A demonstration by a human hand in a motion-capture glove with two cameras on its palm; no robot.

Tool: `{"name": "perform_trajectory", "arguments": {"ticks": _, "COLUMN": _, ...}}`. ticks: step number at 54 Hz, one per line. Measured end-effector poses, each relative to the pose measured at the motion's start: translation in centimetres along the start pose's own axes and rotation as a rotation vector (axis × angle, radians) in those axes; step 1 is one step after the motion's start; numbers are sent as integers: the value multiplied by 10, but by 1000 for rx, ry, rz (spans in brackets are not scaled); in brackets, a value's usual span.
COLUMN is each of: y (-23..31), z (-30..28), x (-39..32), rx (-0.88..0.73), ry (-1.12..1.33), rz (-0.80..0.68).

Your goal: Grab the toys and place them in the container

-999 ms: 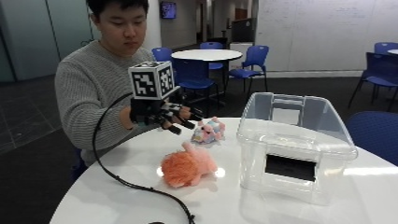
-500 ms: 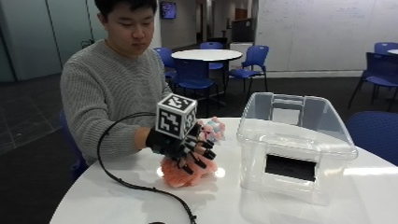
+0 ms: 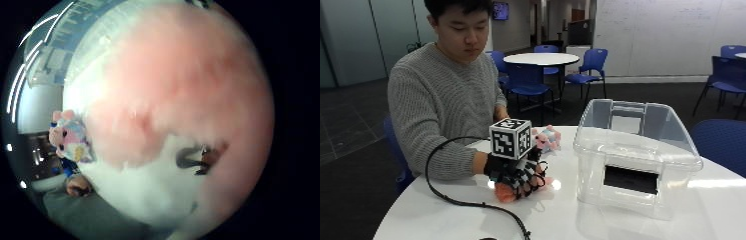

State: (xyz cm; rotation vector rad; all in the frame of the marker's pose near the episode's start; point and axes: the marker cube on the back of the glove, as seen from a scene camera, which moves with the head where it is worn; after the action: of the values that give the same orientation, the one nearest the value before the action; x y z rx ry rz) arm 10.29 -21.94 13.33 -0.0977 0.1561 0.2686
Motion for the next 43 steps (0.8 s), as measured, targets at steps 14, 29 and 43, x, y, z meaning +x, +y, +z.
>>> {"name": "perform_trajectory", "arguments": {"ticks": 14, "y": -7, "z": -7, "x": 2, "rx": 48, "ry": -66, "rz": 4}}
{"name": "perform_trajectory", "arguments": {"ticks": 29, "y": -52, "z": -215, "x": 2, "rx": 287, "ry": -202, "rz": -84}}
{"name": "perform_trajectory", "arguments": {"ticks": 43, "y": -120, "z": -258, "x": -42, "rx": 270, "ry": -261, "rz": -86}}
